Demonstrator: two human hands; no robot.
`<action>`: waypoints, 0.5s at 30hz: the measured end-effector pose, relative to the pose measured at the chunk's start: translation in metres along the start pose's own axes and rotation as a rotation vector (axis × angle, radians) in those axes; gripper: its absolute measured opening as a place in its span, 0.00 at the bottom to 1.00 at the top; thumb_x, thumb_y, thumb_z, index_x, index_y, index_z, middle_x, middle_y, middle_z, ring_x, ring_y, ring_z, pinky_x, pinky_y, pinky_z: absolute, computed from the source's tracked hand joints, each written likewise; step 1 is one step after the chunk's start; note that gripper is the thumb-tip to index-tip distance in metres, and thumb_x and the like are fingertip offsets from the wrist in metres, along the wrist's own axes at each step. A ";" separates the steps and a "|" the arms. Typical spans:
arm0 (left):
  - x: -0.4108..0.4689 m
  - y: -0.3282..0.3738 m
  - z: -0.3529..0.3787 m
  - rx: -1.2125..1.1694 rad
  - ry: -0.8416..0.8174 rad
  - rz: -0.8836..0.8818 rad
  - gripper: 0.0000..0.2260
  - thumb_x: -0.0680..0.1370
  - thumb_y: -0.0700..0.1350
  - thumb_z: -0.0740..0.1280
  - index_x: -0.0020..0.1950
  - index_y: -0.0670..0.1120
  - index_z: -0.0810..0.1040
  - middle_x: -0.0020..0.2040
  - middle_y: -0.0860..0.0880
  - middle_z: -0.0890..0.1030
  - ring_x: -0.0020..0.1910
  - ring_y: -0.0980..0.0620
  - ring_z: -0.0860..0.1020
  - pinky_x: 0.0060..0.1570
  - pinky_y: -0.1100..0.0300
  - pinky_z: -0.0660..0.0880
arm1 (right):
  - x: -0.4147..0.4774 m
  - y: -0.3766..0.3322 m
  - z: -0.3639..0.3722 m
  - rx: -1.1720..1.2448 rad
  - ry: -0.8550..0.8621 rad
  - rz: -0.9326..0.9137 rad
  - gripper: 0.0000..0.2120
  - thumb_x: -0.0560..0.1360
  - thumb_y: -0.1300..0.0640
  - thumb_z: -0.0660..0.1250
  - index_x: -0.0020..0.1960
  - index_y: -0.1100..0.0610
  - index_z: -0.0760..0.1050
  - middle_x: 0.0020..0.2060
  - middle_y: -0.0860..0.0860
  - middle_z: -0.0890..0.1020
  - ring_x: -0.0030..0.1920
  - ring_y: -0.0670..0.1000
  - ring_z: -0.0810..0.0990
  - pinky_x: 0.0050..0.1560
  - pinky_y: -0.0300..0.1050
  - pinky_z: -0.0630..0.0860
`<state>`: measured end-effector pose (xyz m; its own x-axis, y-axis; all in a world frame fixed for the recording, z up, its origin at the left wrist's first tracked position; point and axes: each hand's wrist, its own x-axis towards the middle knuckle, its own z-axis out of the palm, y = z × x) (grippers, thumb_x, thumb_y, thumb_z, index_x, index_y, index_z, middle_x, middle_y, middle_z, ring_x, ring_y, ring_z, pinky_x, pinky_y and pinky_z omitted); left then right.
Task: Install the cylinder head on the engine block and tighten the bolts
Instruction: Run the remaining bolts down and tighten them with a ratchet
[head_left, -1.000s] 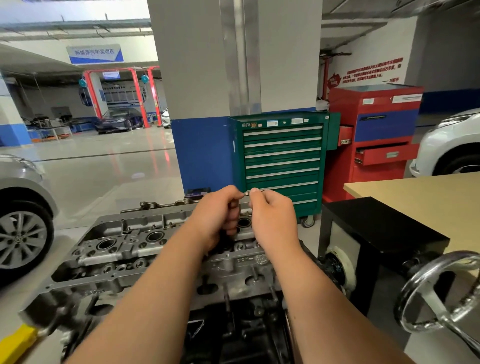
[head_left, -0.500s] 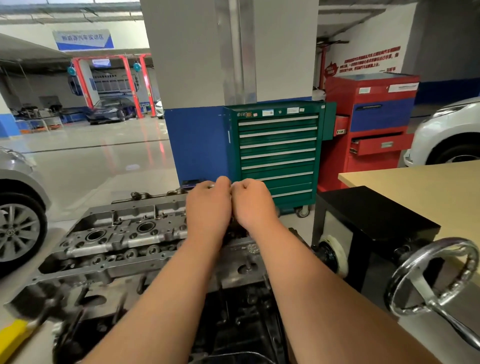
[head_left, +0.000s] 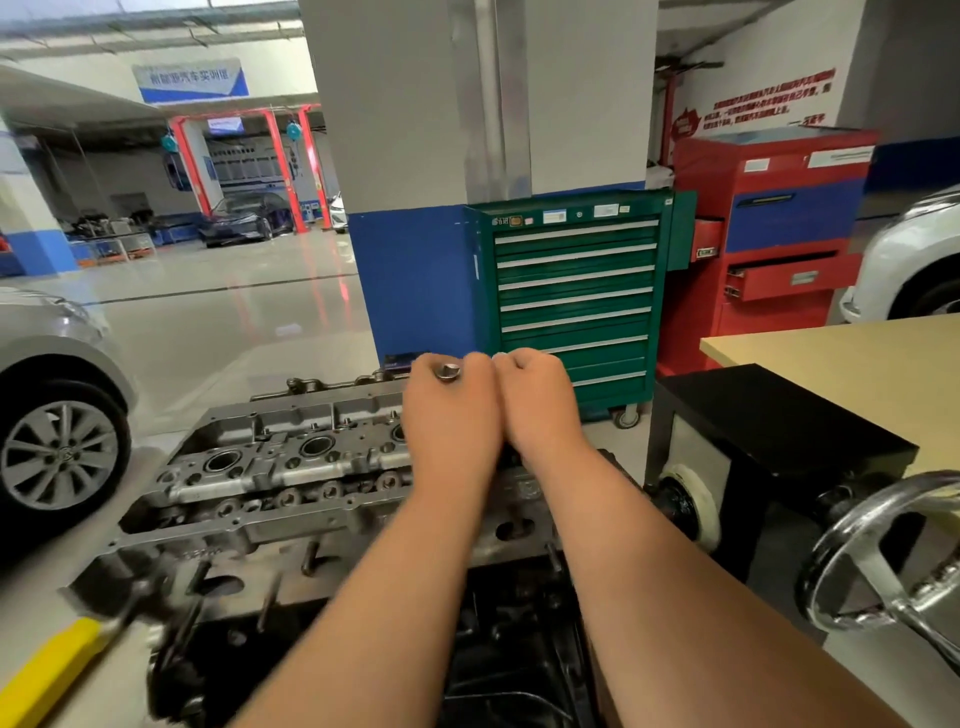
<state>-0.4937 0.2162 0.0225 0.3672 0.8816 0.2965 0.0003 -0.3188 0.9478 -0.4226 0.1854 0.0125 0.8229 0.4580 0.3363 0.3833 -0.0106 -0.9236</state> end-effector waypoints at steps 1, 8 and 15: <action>-0.008 -0.001 0.007 -0.010 0.121 0.056 0.09 0.72 0.47 0.66 0.35 0.51 0.68 0.31 0.53 0.73 0.30 0.53 0.70 0.31 0.58 0.65 | 0.000 0.000 0.000 0.033 -0.017 0.005 0.19 0.75 0.60 0.60 0.27 0.54 0.62 0.24 0.50 0.66 0.30 0.52 0.64 0.34 0.47 0.63; 0.030 0.006 -0.023 -0.240 -0.601 -0.198 0.21 0.76 0.40 0.58 0.23 0.51 0.62 0.22 0.53 0.58 0.22 0.53 0.54 0.25 0.63 0.54 | 0.001 0.003 0.002 0.004 0.019 -0.003 0.19 0.75 0.58 0.60 0.26 0.53 0.60 0.18 0.45 0.65 0.25 0.49 0.61 0.28 0.43 0.59; -0.014 0.003 0.020 -0.118 0.261 0.016 0.08 0.72 0.49 0.67 0.39 0.50 0.69 0.35 0.53 0.75 0.34 0.53 0.73 0.36 0.57 0.67 | 0.000 -0.003 0.001 0.159 -0.082 0.102 0.15 0.68 0.58 0.63 0.27 0.52 0.59 0.27 0.53 0.63 0.35 0.56 0.60 0.36 0.52 0.60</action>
<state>-0.4804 0.1954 0.0189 0.1144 0.9413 0.3175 -0.1180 -0.3045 0.9452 -0.4238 0.1858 0.0148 0.8146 0.5327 0.2294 0.2235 0.0766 -0.9717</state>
